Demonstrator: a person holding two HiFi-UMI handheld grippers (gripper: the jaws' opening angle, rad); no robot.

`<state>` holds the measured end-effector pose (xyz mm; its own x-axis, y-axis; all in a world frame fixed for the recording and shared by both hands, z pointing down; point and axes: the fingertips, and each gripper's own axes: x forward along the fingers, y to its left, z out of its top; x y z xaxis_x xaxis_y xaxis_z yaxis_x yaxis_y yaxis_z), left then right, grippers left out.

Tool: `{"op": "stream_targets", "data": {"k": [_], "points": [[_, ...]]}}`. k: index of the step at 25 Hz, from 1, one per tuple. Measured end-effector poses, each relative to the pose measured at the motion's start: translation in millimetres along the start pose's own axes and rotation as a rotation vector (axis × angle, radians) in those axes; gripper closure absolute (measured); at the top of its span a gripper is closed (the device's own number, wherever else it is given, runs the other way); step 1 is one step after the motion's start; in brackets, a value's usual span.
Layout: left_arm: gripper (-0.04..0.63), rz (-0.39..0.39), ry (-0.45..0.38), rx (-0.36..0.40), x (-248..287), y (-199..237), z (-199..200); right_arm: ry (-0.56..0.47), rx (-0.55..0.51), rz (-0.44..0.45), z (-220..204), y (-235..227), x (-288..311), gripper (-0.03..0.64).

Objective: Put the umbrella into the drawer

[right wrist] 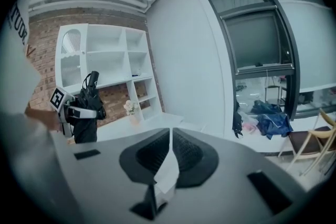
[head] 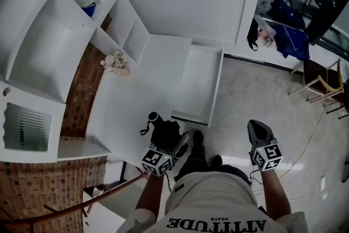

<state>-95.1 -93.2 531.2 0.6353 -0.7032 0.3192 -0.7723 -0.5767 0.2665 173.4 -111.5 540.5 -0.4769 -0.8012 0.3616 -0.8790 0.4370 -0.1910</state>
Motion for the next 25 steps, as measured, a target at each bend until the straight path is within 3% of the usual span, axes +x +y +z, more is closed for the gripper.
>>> {"op": "stream_targets", "data": {"k": [18, 25], "points": [[0.342, -0.173, 0.188, -0.057, 109, 106, -25, 0.176, 0.037, -0.071, -24, 17, 102, 0.581], [0.342, -0.229, 0.276, -0.106, 142, 120, -52, 0.253, 0.073, -0.100, -35, 27, 123, 0.581]]}}
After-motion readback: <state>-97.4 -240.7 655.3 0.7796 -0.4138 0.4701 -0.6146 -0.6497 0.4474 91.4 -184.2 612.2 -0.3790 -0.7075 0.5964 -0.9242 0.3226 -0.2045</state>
